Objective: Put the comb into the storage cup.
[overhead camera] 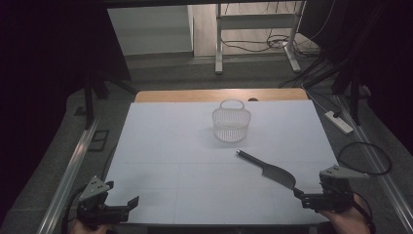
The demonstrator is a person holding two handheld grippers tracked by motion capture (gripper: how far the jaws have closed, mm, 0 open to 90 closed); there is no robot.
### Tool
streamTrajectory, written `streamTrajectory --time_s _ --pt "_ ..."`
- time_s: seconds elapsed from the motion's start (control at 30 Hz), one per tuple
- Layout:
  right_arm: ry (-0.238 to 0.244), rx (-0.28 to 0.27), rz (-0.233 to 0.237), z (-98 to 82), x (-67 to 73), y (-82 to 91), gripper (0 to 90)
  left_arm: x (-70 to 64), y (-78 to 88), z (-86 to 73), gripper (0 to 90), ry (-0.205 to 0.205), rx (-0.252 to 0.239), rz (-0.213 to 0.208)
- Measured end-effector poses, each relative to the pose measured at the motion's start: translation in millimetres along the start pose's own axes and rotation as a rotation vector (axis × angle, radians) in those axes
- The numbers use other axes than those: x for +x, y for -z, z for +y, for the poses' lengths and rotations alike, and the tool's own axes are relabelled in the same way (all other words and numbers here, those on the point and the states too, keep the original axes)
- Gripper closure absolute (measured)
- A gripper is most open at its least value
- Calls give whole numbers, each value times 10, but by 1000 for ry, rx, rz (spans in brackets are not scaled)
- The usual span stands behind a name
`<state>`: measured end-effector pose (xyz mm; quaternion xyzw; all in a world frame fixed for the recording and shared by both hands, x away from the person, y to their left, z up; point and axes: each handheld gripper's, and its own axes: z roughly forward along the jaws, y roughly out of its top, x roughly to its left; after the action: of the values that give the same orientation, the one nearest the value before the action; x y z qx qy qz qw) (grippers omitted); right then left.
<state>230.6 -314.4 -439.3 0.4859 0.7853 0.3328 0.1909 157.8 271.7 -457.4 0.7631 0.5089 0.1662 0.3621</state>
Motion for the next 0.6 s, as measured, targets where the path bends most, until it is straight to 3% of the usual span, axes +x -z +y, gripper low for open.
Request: streamTrajectory --time_s 0.13,0.6 --pt "2 2 -4 -2 4 1 0 28 0 -5 3 14 -3 -24" --pt "-3 14 9 3 -5 -10 0 39 -9 -4 4 21 3 -39"
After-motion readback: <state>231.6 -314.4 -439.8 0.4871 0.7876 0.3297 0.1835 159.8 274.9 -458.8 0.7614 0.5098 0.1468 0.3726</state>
